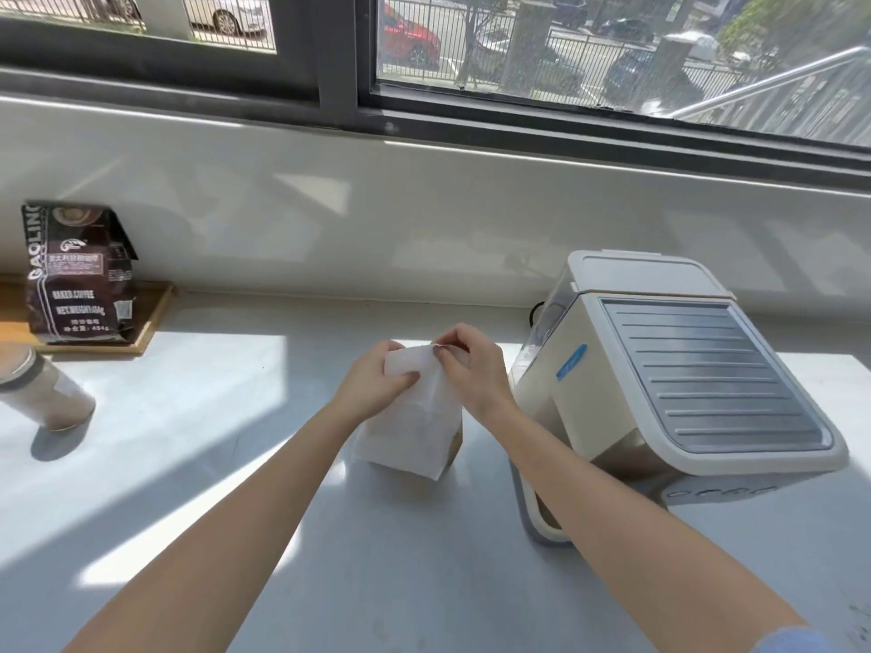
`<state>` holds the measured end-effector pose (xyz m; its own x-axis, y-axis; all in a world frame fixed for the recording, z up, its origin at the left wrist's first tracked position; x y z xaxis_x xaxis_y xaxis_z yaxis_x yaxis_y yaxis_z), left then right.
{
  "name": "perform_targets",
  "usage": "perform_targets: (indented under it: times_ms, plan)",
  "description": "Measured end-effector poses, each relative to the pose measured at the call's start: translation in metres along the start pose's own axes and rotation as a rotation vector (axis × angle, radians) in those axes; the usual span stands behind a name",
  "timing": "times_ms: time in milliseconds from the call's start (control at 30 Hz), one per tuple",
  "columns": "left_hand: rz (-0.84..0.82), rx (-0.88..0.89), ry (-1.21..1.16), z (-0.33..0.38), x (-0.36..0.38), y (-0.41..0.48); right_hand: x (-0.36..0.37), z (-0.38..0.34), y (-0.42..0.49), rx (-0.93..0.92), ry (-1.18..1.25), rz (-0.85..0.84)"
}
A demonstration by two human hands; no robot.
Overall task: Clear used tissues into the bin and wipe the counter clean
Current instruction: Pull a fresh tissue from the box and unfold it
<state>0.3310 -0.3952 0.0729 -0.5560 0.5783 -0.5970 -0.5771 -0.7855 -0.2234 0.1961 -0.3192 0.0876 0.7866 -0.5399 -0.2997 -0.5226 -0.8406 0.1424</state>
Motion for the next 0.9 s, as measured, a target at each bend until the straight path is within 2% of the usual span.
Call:
perform_targets:
  times_ms: [100, 267, 533, 900]
  plan:
    - [-0.086, 0.133, 0.01, 0.018, -0.005, -0.007, -0.002, -0.022, 0.001, -0.048, 0.072, 0.018]
    - [-0.06, 0.075, -0.134, 0.027, -0.017, -0.014, -0.012, -0.055, -0.003, -0.112, 0.146, 0.023]
    - [-0.166, 0.27, -0.246, 0.057, -0.045, -0.049, -0.042, -0.107, -0.016, -0.168, 0.276, 0.026]
    - [-0.342, 0.324, -0.227, 0.101, -0.024, -0.112, -0.105, -0.121, -0.083, -0.013, 0.459, 0.058]
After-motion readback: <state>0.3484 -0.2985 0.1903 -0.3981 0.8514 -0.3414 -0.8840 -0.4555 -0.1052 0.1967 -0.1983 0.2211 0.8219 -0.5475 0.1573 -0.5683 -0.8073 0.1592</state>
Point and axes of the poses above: each hand's wrist, its own y-axis towards the middle knuckle, its own x-axis out of the palm, z = x × y, the point moved 2 cm from there along y, towards the middle knuckle, and after that the axes turned 11 degrees about y, right-handed, at the moved point
